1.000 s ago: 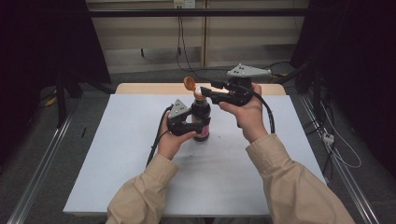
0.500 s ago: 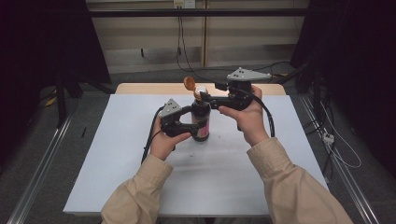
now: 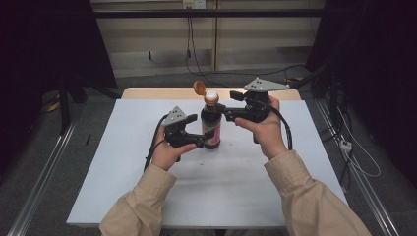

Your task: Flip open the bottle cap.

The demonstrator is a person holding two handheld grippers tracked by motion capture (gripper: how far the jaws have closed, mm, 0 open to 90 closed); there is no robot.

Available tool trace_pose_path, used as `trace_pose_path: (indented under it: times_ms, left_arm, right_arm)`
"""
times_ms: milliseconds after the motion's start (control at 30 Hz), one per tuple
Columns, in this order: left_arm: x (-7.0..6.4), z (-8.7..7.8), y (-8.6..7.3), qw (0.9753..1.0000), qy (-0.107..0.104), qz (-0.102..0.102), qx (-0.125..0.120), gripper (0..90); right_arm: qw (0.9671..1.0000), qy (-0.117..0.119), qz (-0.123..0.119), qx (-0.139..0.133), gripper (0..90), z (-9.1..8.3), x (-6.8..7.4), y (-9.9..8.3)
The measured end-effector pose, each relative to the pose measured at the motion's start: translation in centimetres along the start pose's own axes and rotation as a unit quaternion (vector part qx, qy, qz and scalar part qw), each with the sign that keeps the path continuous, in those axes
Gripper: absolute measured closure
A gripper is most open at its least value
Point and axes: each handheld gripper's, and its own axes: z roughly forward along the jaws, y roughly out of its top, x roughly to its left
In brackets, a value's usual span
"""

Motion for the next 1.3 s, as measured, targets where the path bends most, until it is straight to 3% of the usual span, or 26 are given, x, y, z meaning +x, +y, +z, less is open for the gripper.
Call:
trace_pose_path:
  times_ms: [433,933,1300]
  left_arm:
    - [-0.3,-1.7,-0.3,0.9998,-0.011,0.017,0.007,6.0]
    - [0.0,-4.3,-1.6,0.9997,-0.012,0.016,0.017,6.1]
    - [0.2,-6.2,-2.3,0.9997,-0.011,0.016,0.014,6.1]
  right_arm:
    - [0.9998,0.014,-0.010,0.006,26.7,-0.9,0.6,-2.0]
    - [0.9997,0.019,-0.008,0.015,22.7,-1.9,0.8,-5.6]
    - [0.9993,0.030,0.000,0.024,22.3,-1.6,1.1,-8.1]
